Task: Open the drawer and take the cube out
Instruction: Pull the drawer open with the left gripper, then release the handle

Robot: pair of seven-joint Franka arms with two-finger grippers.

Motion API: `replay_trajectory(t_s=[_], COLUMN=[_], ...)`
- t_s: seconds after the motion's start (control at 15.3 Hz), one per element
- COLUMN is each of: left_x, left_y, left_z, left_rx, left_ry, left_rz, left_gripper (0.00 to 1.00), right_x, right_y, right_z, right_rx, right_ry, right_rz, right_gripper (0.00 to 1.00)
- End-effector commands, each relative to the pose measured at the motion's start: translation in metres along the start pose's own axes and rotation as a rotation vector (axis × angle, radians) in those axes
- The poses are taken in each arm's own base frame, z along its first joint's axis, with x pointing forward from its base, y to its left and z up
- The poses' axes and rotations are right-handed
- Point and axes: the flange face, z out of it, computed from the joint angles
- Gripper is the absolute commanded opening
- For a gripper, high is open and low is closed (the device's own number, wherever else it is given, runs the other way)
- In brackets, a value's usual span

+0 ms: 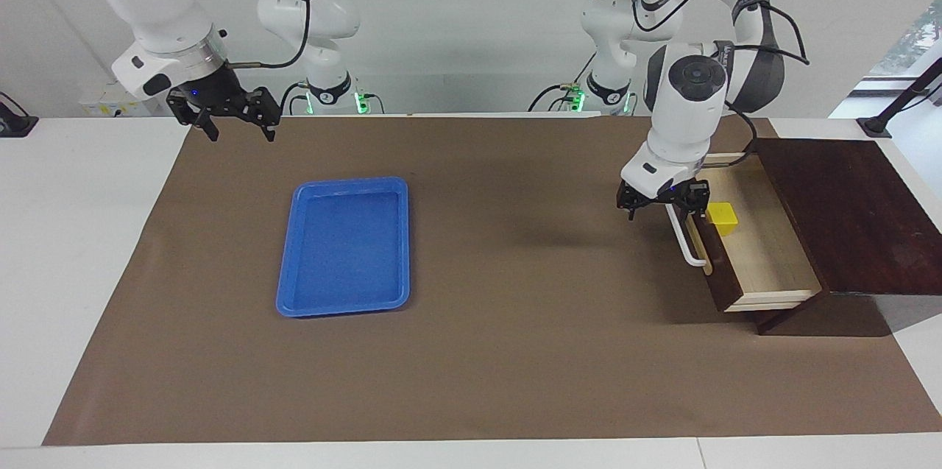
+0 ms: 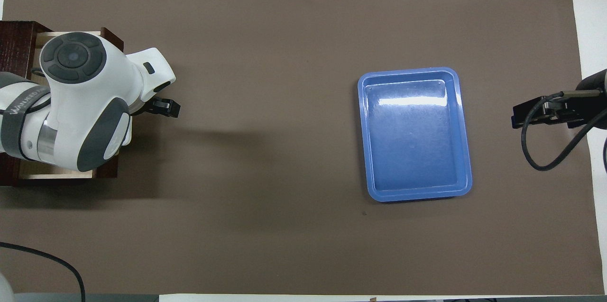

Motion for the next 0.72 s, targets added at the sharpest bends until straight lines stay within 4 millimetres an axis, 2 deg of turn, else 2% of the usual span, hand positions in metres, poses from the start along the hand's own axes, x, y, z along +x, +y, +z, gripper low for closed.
replay_trajectory(t_s=[0.0,0.13,0.26,0.59,0.65], left_x=[0.004,-0.004,-0.012,-0.031,-0.038], left_y=[-0.032,-0.078,-0.113,-0.168,-0.169], left_z=[-0.044,-0.063,-0.068,-0.054,-0.048], left_rx=[-0.059,-0.111,-0.156,-0.147,-0.144], left_ry=[-0.006,0.014,0.019,-0.037,-0.051], left_rz=[-0.096,-0.247,-0.367,-0.894,-0.981], left_gripper=[1.0,1.0,1.0,1.0,1.0], right_x=[-0.004,-0.004,-0.004,-0.004,-0.004], right_y=[-0.002,-0.002,-0.002,-0.004,-0.003], right_z=[-0.001,-0.001,-0.001,-0.002,-0.002], right_rx=[0.022,0.022,0.022,0.022,0.022], right_ry=[0.005,0.005,0.003,0.008,0.008], right_rz=[0.008,0.008,0.008,0.009,0.011], right_gripper=[1.0,1.0,1.0,1.0,1.0])
